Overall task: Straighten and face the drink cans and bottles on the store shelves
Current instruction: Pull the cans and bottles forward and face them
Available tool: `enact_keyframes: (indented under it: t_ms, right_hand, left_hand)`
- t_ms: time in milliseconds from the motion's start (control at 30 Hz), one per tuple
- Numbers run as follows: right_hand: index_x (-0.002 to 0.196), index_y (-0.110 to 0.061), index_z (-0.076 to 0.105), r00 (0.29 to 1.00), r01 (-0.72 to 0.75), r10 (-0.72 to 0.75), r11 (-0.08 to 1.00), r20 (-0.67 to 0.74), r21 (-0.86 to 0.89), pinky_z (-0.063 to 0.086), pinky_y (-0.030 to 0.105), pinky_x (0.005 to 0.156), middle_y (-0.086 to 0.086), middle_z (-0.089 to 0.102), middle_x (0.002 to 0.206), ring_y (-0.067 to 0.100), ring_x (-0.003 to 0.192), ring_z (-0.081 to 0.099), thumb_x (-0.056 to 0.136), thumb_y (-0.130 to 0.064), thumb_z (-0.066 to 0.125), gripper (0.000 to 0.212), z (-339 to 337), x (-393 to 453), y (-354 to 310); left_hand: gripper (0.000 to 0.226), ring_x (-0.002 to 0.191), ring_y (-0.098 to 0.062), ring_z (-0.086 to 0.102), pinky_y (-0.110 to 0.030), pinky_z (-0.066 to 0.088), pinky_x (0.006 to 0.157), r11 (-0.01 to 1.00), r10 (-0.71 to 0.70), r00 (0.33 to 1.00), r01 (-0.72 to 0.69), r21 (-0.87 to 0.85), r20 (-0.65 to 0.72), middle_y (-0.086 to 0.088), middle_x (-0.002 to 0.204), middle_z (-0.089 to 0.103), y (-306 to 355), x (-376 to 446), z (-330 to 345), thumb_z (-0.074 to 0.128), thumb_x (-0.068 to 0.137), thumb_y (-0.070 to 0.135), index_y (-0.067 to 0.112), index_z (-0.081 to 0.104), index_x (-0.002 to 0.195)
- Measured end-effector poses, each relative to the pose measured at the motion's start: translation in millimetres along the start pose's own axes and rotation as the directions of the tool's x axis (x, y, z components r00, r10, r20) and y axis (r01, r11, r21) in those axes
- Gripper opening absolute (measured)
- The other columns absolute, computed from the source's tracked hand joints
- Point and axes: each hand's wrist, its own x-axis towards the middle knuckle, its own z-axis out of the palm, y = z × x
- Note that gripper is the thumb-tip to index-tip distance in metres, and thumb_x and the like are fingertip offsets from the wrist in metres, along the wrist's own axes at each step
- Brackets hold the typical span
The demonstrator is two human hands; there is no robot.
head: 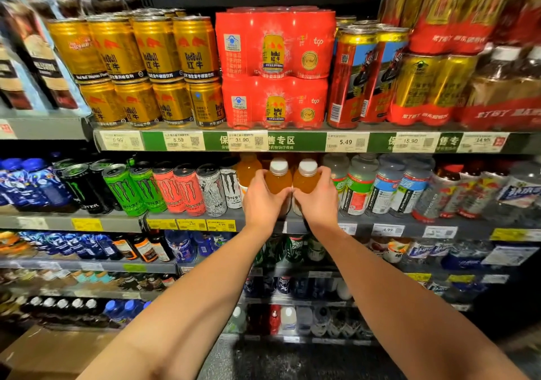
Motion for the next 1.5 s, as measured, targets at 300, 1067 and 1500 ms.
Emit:
enact_keyframes:
  t_ms: [300, 1067, 1500]
  right_hand:
    - [0.145, -0.021, 0.033, 0.999, -0.002, -0.002, 0.993, -0.035, -0.119, 0.048, 0.042, 0.094, 0.008, 0.037, 0.133, 0.029, 0.112, 0.056, 0.085, -0.039, 0.070, 0.072, 8, -1, 3]
    - [0.121, -0.007, 0.057, 0.916, -0.254, 0.329, 0.919, -0.229, 0.301, 0.050, 0.040, 0.090, 0.014, 0.064, 0.109, 0.028, 0.101, 0.062, 0.084, -0.018, 0.074, 0.042, -66, 6, 83]
    - [0.104, -0.013, 0.067, 0.976, -0.007, 0.065, 0.963, -0.209, 0.270, 0.055, 0.039, 0.072, 0.002, 0.070, 0.087, 0.019, 0.080, 0.065, 0.082, -0.024, 0.075, 0.025, -75, 22, 114]
  left_hand:
    - [0.077, 0.101, -0.019, 0.058, -0.032, 0.048, 0.092, 0.997, -0.022, 1.000, 0.023, -0.072, 0.007, -0.001, 0.119, 0.048, 1, 6, 0, 0.083, 0.075, 0.042, 0.010, 0.053, 0.137]
    - [0.059, 0.108, -0.029, 0.062, -0.043, 0.051, 0.098, 0.914, 0.075, 0.946, 0.061, -0.400, 0.315, -0.018, 0.121, 0.063, 58, -36, 85, 0.070, 0.084, 0.021, 0.012, 0.050, 0.138]
    - [0.069, 0.131, -0.025, 0.043, -0.033, 0.033, 0.111, 0.959, -0.124, 0.985, 0.088, -0.269, -0.118, -0.013, 0.138, 0.048, 103, -59, 130, 0.072, 0.085, 0.012, 0.004, 0.040, 0.145]
